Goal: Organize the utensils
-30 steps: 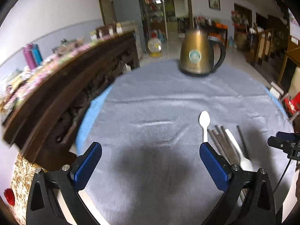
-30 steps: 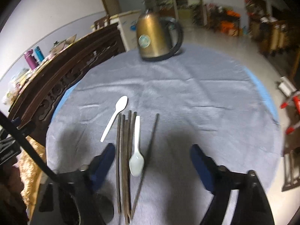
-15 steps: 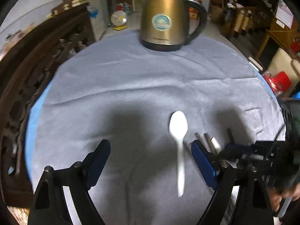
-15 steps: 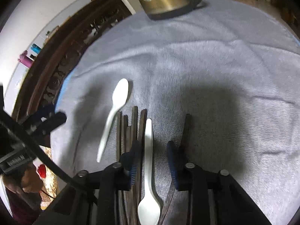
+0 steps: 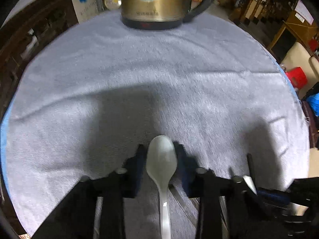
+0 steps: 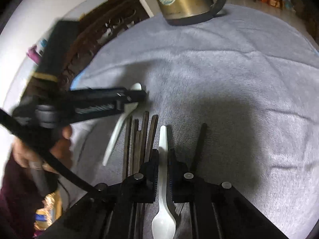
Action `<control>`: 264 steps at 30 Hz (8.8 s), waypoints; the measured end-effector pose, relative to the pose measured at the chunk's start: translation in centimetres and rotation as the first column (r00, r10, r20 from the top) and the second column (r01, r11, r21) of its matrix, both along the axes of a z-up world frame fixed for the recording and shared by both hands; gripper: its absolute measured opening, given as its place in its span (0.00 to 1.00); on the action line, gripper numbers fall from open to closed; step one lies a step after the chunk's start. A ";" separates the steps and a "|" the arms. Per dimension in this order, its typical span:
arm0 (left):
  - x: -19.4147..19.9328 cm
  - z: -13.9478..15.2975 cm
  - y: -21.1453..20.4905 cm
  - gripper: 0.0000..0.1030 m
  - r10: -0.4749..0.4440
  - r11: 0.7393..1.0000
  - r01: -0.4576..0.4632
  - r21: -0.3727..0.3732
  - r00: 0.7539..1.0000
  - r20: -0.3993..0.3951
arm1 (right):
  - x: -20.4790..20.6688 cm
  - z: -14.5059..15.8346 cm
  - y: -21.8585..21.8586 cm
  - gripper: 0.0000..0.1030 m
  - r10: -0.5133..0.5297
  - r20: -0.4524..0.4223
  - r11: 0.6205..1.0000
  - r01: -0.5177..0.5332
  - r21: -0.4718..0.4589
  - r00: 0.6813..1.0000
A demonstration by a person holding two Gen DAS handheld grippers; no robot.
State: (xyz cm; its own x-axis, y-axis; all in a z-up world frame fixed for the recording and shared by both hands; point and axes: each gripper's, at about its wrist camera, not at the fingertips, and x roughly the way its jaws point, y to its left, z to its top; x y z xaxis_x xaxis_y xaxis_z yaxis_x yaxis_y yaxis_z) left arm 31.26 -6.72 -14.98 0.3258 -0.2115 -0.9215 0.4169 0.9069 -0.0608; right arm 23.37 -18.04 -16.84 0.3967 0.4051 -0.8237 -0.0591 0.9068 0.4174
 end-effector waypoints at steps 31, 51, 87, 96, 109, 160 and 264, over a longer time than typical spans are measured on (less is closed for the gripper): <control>-23.6 15.6 10.5 0.30 0.303 0.889 -0.123 -0.441 0.880 0.365 | -16.9 11.1 4.5 0.10 -0.196 0.535 0.955 0.037 0.293 0.822; -27.3 10.7 11.5 0.31 0.295 0.891 -0.124 -0.437 0.890 0.347 | -21.6 8.2 5.2 0.13 -0.127 0.558 0.980 0.015 0.200 0.820; -7.1 -0.4 4.6 0.45 0.143 0.983 -0.146 -0.108 0.989 -0.035 | -4.9 0.8 -3.2 0.38 -0.184 0.144 0.983 0.186 0.002 0.972; -6.0 -0.3 3.2 0.45 0.093 0.995 -0.094 -0.038 0.995 -0.029 | -0.4 -0.9 -1.9 0.25 -0.174 0.020 0.973 0.175 -0.151 0.985; -6.0 -0.4 2.3 0.16 -0.045 0.990 0.040 0.138 0.998 0.033 | -0.1 -0.8 -3.6 0.09 -0.183 -0.069 0.964 0.166 -0.206 0.981; -25.4 19.5 8.8 0.05 0.226 0.974 -0.131 -0.186 0.650 0.725 | -21.0 15.0 -1.1 0.07 -0.213 0.730 0.956 0.294 0.017 0.650; -31.4 20.8 9.0 0.06 0.312 0.948 -0.184 -0.261 0.708 0.634 | -28.3 18.5 4.8 0.07 -0.196 0.747 0.972 0.224 0.065 0.636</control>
State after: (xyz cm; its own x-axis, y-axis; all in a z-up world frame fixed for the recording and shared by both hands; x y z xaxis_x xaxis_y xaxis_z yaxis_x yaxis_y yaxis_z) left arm -0.11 2.25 5.80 0.8978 -0.1618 -0.4096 0.1699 0.9853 -0.0169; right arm -4.96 -13.20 1.63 0.9514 0.2124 -0.2230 -0.1430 0.9460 0.2908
